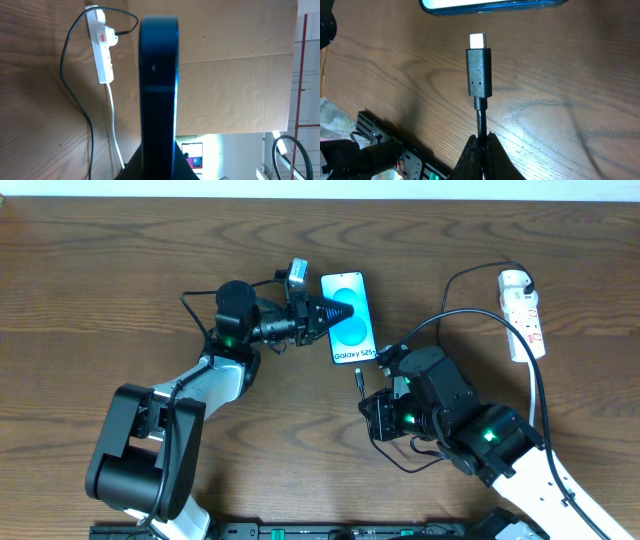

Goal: Plug charger to phone and switch on socket
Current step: 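Carry the plug with the right gripper toward the phone's bottom port, then align the plug under the phone port and push it upward into it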

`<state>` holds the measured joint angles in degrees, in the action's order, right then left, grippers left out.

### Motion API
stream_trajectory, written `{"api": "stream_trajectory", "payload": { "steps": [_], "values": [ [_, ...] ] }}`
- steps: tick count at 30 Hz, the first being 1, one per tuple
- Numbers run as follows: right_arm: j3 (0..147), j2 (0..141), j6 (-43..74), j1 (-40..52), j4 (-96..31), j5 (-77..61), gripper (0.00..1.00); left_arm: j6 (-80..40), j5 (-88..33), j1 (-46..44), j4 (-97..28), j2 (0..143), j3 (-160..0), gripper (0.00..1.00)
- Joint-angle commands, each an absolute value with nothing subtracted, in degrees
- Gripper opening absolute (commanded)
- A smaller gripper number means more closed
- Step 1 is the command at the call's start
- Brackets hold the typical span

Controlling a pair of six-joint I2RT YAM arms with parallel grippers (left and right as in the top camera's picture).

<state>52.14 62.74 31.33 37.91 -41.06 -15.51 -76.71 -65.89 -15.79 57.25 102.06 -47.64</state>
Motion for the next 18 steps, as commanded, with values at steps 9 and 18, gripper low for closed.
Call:
{"api": "stream_trajectory", "payload": {
  "steps": [9, 18],
  "values": [
    [53.6, 63.8, 33.7, 37.9, -40.1, -14.9, 0.01, -78.5, -67.1, -15.6, 58.2, 101.3, -49.4, 0.07],
    [53.6, 64.7, 33.8, 37.9, -39.5, -15.0, 0.01, -78.4, -67.1, -15.6, 58.2, 101.3, -49.3, 0.07]
  ]
}}
